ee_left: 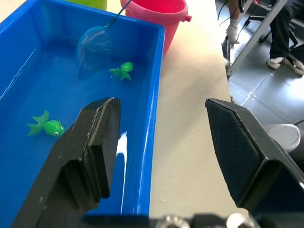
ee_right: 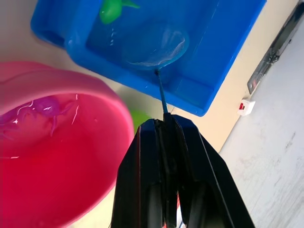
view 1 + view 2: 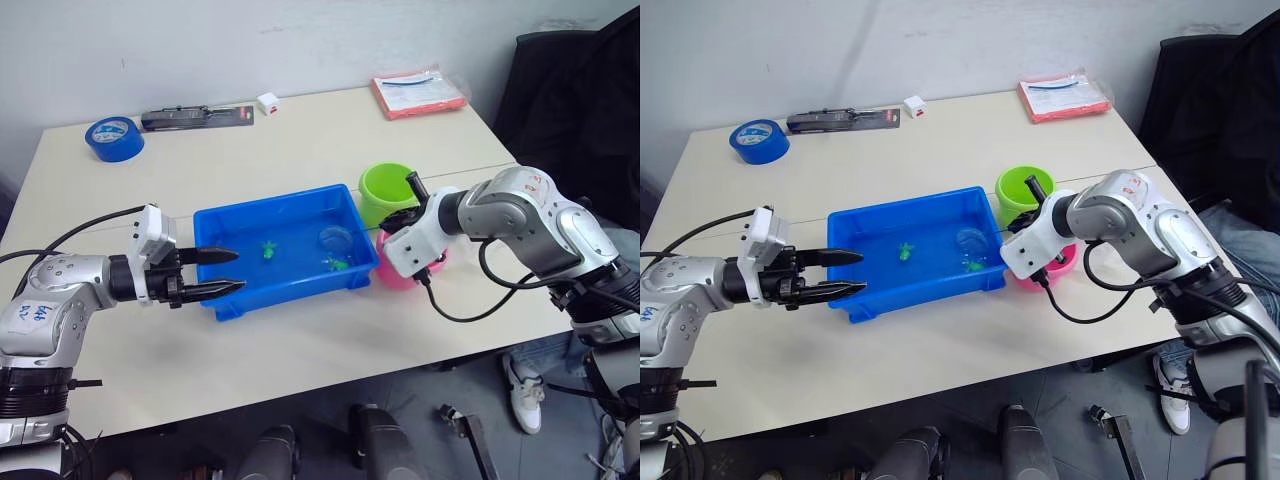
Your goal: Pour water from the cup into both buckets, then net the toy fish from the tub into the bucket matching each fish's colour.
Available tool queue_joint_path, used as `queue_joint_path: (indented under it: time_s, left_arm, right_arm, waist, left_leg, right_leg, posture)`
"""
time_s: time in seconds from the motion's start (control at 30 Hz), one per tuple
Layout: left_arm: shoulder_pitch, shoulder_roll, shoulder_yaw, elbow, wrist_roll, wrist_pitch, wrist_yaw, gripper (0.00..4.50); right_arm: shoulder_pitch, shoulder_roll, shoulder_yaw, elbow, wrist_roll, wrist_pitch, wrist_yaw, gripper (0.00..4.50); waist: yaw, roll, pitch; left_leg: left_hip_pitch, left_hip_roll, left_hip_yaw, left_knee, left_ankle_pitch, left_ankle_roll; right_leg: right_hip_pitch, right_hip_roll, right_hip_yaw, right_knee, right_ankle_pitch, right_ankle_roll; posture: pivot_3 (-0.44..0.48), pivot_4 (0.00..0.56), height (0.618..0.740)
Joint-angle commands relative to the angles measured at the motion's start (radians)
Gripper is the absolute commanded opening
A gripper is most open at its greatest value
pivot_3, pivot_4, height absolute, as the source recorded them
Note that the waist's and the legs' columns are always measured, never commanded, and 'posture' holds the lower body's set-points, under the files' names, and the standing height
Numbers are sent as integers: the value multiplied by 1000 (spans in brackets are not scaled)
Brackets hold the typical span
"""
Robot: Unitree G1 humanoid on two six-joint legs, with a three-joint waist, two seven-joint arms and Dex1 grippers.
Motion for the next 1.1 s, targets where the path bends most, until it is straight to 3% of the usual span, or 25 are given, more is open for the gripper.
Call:
queue_joint_path:
  time_s: [0.03,0.43,0.77,1.1]
  left_arm:
    - [6,-5,37,-40,-32,-6,13,3101]
    - [44,-4,73,-68,-48,-16,54,3101]
    - [104,3,115,-115,-62,-9,84,3101]
    - [97,6,113,-108,-62,-14,93,3101]
  right_arm:
    - [-4,-25,-26,-24,42,-30,51,780]
    - [44,4,-32,-120,204,158,247,780]
    - [-7,168,-59,-152,338,874,378,780]
    - [-114,225,-85,-101,470,1289,370,780]
  waist:
    - [0,0,0]
    - [1,0,0]
    - [2,0,0]
    - [2,0,0]
  left_leg:
    - [0,0,0,0,0,0]
    - [0,0,0,0,0,0]
    - [0,0,-1,0,0,0]
    - [0,0,-2,0,0,0]
  right_leg:
    - [0,0,0,0,0,0]
    - [0,0,1,-1,0,0]
    - [1,0,2,-1,0,0]
    - [1,-1,1,-1,0,0]
  posture:
    - [0,150,740]
    - [0,150,740]
    - [0,150,740]
    - [0,150,740]
